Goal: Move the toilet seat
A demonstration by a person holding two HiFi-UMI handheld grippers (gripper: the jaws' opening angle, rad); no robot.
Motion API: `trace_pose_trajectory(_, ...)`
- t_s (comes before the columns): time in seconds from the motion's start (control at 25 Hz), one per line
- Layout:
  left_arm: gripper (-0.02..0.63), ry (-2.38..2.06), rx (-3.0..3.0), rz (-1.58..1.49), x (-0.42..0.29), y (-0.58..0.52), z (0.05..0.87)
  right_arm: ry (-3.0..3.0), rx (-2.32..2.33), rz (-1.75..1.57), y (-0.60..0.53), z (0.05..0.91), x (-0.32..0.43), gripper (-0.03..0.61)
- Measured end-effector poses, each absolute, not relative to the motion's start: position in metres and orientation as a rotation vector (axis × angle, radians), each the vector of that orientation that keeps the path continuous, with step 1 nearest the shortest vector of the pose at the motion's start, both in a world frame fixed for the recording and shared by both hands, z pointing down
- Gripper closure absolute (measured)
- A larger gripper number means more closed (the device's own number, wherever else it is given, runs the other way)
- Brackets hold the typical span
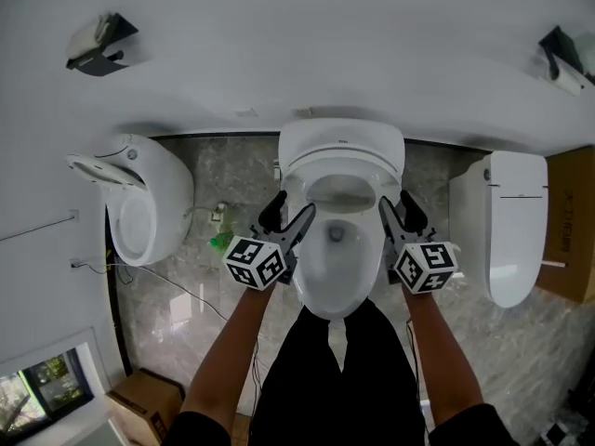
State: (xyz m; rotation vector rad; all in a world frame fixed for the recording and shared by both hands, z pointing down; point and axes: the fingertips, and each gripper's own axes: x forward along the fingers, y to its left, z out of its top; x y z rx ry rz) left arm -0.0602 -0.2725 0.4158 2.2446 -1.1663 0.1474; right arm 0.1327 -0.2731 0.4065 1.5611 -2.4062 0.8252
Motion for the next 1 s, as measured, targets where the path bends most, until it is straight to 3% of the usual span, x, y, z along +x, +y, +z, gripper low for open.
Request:
trace_pose_trajectory(0.52, 0.307, -0.995, 2.263, 0.092, -0.100, -0.042, 0.304, -2.451, 1.541, 0.810, -0.079, 0.261, 0.068, 0.366)
trace_pose_trajectory(1.0, 0.310, -0.973, 2.407, -0.015, -0.075, 0.090, 0.212, -2.602, 1.339, 0.613, 0.076, 0.179, 0.031, 0.356)
